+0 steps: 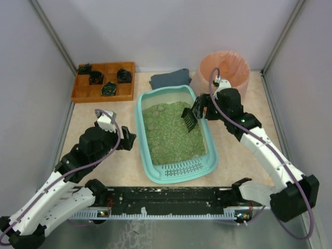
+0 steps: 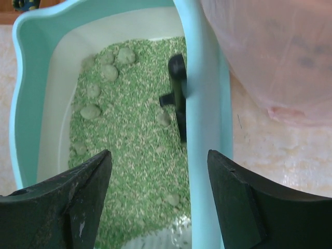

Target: Clean the litter box

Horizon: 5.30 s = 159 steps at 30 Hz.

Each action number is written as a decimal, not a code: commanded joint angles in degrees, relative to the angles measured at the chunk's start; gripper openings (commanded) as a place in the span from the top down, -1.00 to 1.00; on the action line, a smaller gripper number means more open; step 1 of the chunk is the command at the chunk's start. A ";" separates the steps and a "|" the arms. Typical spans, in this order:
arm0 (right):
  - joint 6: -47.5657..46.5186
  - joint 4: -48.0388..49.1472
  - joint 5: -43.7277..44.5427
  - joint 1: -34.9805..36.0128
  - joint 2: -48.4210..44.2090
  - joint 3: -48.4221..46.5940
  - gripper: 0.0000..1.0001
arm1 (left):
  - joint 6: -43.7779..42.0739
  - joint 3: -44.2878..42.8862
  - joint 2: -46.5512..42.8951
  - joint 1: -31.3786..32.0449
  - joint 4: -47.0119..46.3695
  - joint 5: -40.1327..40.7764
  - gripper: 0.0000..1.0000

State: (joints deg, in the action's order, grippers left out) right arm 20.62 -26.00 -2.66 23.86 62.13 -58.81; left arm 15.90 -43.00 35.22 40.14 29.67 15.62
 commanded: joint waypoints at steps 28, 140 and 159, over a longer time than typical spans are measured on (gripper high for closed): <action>-1.54 25.25 3.55 0.22 17.62 -2.24 0.18 | -1.31 0.92 -0.43 0.29 -1.98 -0.52 -0.94; -6.09 18.87 -1.46 5.67 -0.97 7.49 1.00 | 8.35 -6.59 38.95 -13.47 0.75 0.68 -0.20; -3.13 23.79 -3.66 8.53 10.21 -1.18 1.00 | 2.28 -4.23 30.60 -18.19 -2.92 -12.73 -0.51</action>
State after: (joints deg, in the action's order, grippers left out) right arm 17.19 -6.02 -7.51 31.48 70.48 -53.47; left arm 22.59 -47.64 68.18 22.61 24.64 6.66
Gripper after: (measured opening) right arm 0.169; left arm 0.706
